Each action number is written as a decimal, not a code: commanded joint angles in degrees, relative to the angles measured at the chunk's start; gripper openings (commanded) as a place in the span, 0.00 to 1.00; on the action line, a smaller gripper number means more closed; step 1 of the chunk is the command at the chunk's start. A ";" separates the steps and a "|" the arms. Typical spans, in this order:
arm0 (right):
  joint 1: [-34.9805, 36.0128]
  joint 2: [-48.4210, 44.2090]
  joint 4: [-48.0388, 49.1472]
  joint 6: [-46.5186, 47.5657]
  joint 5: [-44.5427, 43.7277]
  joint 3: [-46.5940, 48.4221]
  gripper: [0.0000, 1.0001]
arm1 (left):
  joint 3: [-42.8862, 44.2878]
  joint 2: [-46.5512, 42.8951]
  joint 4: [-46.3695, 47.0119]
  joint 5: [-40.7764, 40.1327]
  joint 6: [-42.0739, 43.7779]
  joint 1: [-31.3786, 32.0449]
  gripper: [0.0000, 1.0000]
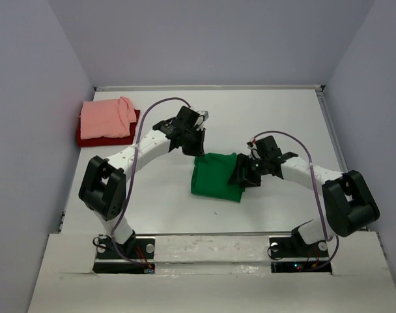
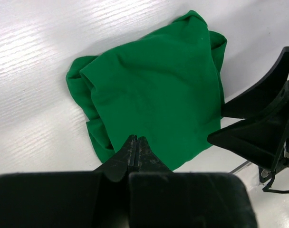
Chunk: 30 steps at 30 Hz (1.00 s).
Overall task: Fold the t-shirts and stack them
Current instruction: Fold the tshirt
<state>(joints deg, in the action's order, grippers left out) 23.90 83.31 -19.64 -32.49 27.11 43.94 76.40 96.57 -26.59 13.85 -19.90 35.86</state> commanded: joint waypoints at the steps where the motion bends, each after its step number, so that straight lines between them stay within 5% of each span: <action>1: -1.58 1.07 5.66 0.68 4.00 -1.32 0.69 | -0.90 -2.97 -0.13 2.50 1.53 -0.35 0.00; 15: -2.81 -2.71 -11.91 5.95 -8.30 9.23 0.69 | -0.64 -2.36 -0.40 2.76 1.97 -0.44 0.00; 30: -6.67 2.47 0.02 5.77 0.03 0.71 0.69 | -0.64 -4.64 -2.24 3.64 2.59 -0.52 0.00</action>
<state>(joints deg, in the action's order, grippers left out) 18.68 83.74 -26.92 -27.57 21.63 46.81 76.18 96.33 -27.46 16.10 -18.48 35.70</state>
